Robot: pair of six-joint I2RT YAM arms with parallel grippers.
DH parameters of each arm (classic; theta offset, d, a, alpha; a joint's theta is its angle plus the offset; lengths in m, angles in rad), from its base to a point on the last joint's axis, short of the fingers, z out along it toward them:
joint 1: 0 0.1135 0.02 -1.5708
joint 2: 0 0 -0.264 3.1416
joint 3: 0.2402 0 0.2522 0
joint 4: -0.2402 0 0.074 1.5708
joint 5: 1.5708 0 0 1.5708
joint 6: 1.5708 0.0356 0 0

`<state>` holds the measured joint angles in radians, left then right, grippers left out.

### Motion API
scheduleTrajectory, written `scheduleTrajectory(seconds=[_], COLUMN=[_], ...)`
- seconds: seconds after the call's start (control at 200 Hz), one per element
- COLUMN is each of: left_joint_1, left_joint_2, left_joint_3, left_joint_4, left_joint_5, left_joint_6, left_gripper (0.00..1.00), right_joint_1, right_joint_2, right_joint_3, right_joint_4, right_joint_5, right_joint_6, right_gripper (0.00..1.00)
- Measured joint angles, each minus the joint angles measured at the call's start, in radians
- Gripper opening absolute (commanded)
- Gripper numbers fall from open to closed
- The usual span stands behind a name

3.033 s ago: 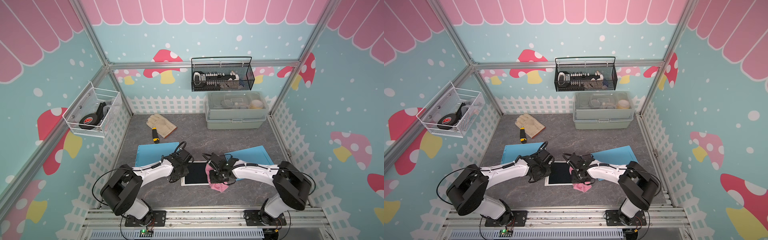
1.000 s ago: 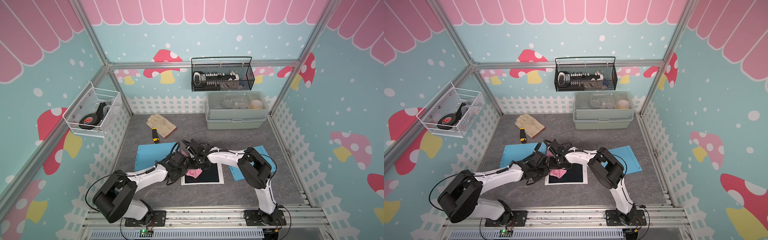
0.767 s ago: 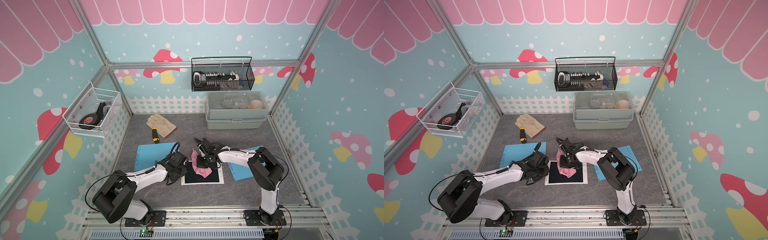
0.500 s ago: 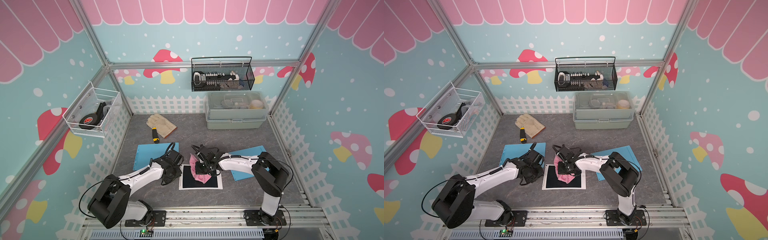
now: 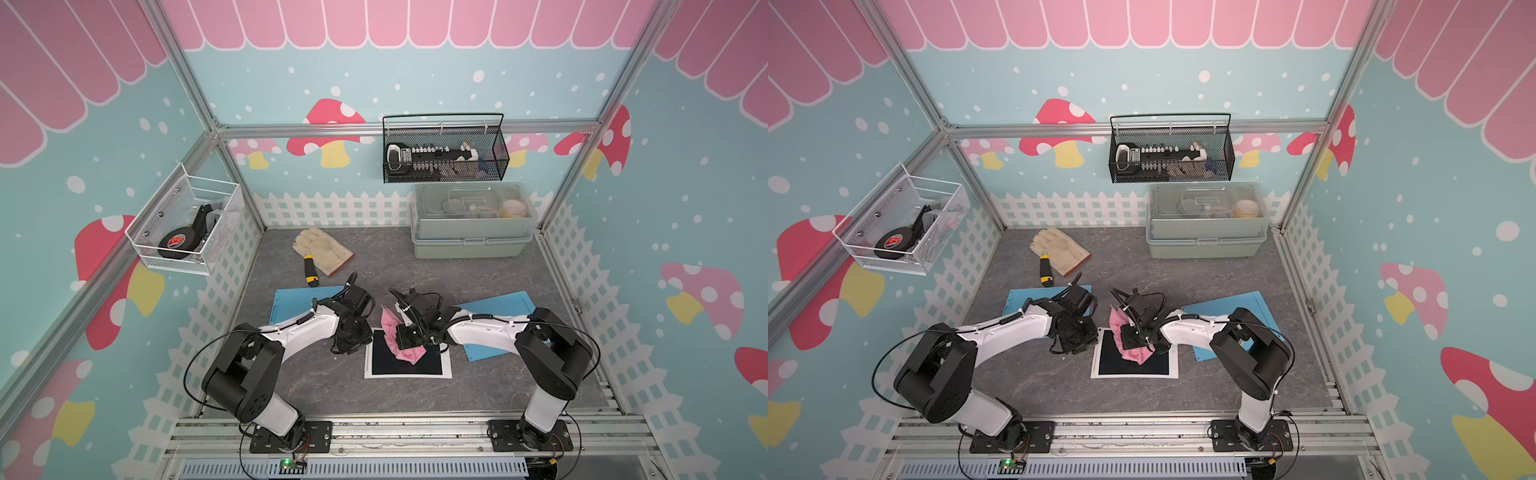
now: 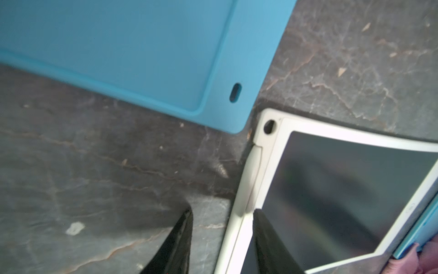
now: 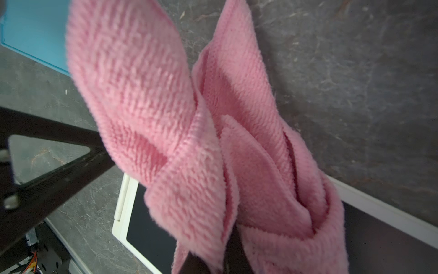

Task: Wipe the drawing tablet
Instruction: Wipe the dirt from the drawing tablet.

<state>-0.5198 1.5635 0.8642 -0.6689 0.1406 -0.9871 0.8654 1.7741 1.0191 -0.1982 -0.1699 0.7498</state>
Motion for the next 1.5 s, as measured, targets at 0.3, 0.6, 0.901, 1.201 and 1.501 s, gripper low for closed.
scheduleTrajectory(seconds=[0.3, 0.6, 0.901, 1.201, 1.501], left_joint_1=[-0.006, -0.006, -0.006, -0.006, -0.005], left_joint_2=[0.041, 0.013, -0.007, -0.007, -0.012], left_joint_3=[0.003, -0.049, -0.077, -0.079, -0.087], left_joint_4=[0.02, 0.096, 0.133, 0.141, 0.151], left_joint_5=[0.012, 0.013, 0.014, 0.014, 0.019], left_joint_6=[0.015, -0.004, -0.008, -0.008, -0.005], left_gripper=[0.27, 0.24, 0.22, 0.21, 0.21], right_joint_1=[0.015, 0.243, 0.185, 0.294, 0.254], right_joint_2=[0.008, 0.014, -0.047, -0.044, -0.162], right_joint_3=[-0.012, -0.008, -0.14, -0.088, -0.257], right_joint_4=[0.021, 0.106, 0.173, 0.126, 0.198], right_joint_5=[0.016, 0.098, 0.135, 0.213, 0.293], right_joint_6=[-0.016, 0.048, 0.121, 0.124, 0.173], right_gripper=[0.0, 0.0, 0.0, 0.0, 0.0])
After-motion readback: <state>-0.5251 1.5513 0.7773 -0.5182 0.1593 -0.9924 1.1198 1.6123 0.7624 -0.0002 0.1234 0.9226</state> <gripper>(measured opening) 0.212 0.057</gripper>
